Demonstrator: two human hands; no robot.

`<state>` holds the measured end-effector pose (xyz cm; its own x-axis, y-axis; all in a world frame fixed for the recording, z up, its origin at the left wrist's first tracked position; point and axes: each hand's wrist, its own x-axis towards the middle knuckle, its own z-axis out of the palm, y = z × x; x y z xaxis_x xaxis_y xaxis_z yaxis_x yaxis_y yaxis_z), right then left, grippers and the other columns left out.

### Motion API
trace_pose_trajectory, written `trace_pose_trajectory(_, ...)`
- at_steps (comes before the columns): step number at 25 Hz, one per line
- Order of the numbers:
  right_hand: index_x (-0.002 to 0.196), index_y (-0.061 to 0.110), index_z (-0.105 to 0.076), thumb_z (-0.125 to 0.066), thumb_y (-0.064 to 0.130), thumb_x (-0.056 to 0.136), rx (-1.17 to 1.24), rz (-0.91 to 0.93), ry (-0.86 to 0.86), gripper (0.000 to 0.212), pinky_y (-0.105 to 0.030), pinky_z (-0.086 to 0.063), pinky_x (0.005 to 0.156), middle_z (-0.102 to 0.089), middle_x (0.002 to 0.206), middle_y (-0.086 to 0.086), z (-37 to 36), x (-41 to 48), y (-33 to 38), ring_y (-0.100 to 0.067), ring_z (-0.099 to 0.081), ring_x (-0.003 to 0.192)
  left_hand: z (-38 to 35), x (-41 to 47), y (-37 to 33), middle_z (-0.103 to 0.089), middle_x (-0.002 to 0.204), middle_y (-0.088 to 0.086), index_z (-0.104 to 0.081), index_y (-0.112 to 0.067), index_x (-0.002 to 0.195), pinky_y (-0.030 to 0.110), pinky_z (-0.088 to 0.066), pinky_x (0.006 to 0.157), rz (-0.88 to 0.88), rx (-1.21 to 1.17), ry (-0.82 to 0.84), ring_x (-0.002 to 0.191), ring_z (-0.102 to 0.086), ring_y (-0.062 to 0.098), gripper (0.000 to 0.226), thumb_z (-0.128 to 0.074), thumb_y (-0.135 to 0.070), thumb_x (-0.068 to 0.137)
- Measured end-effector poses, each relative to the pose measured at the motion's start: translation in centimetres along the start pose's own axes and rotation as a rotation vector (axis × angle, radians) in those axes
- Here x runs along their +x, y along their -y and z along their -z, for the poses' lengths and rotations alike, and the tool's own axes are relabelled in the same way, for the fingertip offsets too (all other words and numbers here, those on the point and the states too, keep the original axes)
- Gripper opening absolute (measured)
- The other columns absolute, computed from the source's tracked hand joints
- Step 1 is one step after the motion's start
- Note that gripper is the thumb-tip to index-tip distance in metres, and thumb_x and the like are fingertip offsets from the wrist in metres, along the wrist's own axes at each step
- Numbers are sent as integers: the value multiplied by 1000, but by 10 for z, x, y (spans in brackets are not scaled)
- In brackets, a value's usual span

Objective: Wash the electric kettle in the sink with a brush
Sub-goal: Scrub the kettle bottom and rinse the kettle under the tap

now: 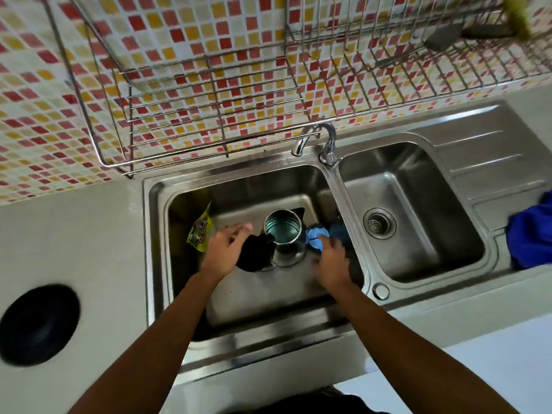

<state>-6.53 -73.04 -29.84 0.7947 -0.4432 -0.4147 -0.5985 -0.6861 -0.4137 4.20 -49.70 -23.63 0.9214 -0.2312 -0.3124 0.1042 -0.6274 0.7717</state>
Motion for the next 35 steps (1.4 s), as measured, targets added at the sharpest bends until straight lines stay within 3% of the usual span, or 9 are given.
trace_pose_trajectory(4,136,31,-44,-73,24,74,42,449,-166,69,-45,-42,100,-44,133,-4,5,-35,61,-25,-42,126,4,-10,54,-63,109,19,-63,10,117,12,-49,62,287,-333,-157,81,-59,17,29,-41,-1,103)
trace_pose_trajectory(7,143,29,-41,-76,34,70,-39,583,-60,80,-44,-41,102,-43,135,-6,-8,-42,87,-25,-41,127,-13,-13,95,-60,108,24,-59,11,119,23,-48,69,354,-260,14,83,-60,31,31,-42,17,93)
trace_pose_trajectory(11,147,23,-42,-66,41,87,25,581,-16,67,-35,-38,107,-47,142,-6,-8,-38,96,-24,-45,129,-35,-22,87,-55,111,6,-53,-7,129,22,-43,72,181,-76,185,95,-57,23,44,-67,3,88)
trace_pose_trajectory(15,144,17,-46,-62,28,95,356,423,97,53,-11,-36,100,-61,132,-1,13,-39,97,-11,-55,123,-52,-16,76,-66,117,12,-57,-5,130,23,-41,79,51,-92,191,102,-62,24,44,-71,-13,89)
trace_pose_trajectory(21,124,7,-63,-65,16,93,612,395,26,32,-16,-49,83,-70,106,-2,52,-23,100,6,-65,92,-23,-12,42,-68,91,2,-64,-20,102,32,-44,71,-118,62,112,87,-66,24,42,-57,-58,86)
trace_pose_trajectory(24,119,13,-66,-65,20,93,721,405,20,28,-18,-50,87,-72,106,-5,73,-19,102,-1,-67,97,10,-14,11,-69,90,-1,-65,-23,105,34,-50,76,-214,178,108,85,-66,19,41,-56,-60,92)
trace_pose_trajectory(29,92,40,-72,-66,49,82,878,344,93,15,-53,-55,89,-72,101,-15,84,-23,106,-26,-70,97,52,-20,-28,-67,79,2,-63,-19,93,41,-51,71,-352,396,124,75,-64,23,54,-44,-69,90)
trace_pose_trajectory(32,87,36,-72,-68,49,81,909,327,112,15,-55,-55,82,-70,96,-21,85,-26,109,-34,-70,92,71,-19,-48,-68,81,5,-66,-15,96,40,-52,73,-373,546,156,75,-63,21,60,-43,-70,91)
trace_pose_trajectory(35,99,22,-73,-70,28,89,1020,264,199,12,-47,-57,86,-72,92,-2,85,-30,113,-25,-69,99,78,-21,-66,-68,83,5,-66,-13,97,38,-52,72,-351,644,210,76,-64,21,55,-47,-64,94)
